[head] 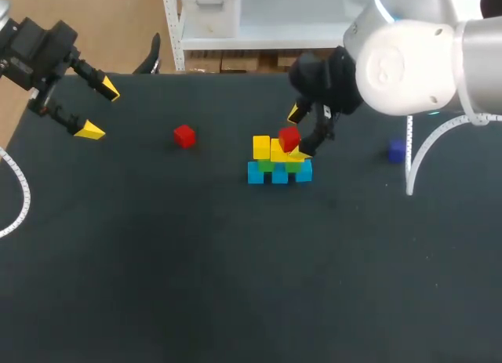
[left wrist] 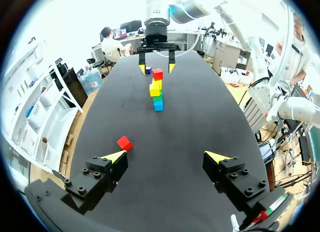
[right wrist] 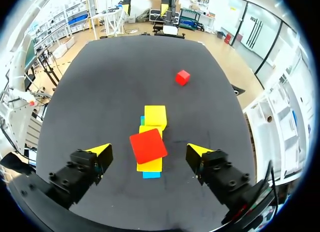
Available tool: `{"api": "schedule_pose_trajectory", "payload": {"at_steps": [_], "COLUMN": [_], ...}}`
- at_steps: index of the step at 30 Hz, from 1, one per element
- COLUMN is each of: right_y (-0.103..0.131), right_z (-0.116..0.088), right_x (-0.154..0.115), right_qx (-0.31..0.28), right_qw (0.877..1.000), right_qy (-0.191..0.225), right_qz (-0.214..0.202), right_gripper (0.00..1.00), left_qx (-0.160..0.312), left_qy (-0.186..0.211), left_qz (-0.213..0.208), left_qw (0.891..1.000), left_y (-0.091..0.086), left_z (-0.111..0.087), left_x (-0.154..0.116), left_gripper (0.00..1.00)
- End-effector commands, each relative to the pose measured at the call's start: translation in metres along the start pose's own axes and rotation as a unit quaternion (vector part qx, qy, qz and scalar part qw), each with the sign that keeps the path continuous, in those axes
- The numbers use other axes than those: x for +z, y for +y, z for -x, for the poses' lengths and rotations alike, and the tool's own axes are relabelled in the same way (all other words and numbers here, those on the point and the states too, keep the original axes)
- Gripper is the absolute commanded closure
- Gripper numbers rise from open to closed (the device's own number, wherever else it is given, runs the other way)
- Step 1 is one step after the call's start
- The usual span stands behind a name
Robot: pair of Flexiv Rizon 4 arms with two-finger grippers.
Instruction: Place the blue cubes, place green cubes on the blue cubes, place the yellow cubes on the green cubes, then place the red cubes on the yellow cubes, and place purple cube on the red cubes.
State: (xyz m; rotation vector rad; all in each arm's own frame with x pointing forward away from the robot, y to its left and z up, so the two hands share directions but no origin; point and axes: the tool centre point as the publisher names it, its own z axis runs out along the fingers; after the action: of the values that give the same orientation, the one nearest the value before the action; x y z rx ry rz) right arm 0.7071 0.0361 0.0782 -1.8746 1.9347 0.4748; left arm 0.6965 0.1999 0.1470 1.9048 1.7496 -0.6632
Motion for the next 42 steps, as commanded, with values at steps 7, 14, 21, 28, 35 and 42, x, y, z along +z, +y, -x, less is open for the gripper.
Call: {"api": "schedule_pose_trajectory", "payload": {"at_steps": [7,14,21,28,35,42], "right_y": [-0.007,-0.01,-0.01,-0.013,-0.017,-0.019], "right_z": [0.007,0.013,0.016,0.018,0.019,0.021], "right_x": [0.004,0.004,0.006,0.008,0.009,0.01], "right_qx": [-0.007,-0.011,-0.014,-0.019,-0.023,-0.025], "right_qw": [1.0,1.0,1.0,1.0,1.0,0.999], "right_qy": [-0.001,-0.004,-0.006,-0.005,-0.005,-0.006], "right_qz": [-0.008,-0.012,-0.012,-0.015,-0.018,-0.019], "right_gripper": [0.0,0.0,0.0,0.0,0.0,0.0], "left_qx": [0.001,0.001,0.001,0.001,0.001,0.001], "left_qy": [0.0,0.0,0.0,0.0,0.0,0.0], "left_qz": [-0.001,-0.001,-0.001,-0.001,-0.001,-0.001], "left_qw": [1.0,1.0,1.0,1.0,1.0,1.0], "left_y": [0.001,0.001,0.001,0.001,0.001,0.001], "left_z": [-0.001,-0.001,-0.001,-0.001,-0.001,-0.001], "left_x": [0.0,0.0,0.0,0.0,0.0,0.0], "left_gripper": [0.0,0.0,0.0,0.0,0.0,0.0]}}
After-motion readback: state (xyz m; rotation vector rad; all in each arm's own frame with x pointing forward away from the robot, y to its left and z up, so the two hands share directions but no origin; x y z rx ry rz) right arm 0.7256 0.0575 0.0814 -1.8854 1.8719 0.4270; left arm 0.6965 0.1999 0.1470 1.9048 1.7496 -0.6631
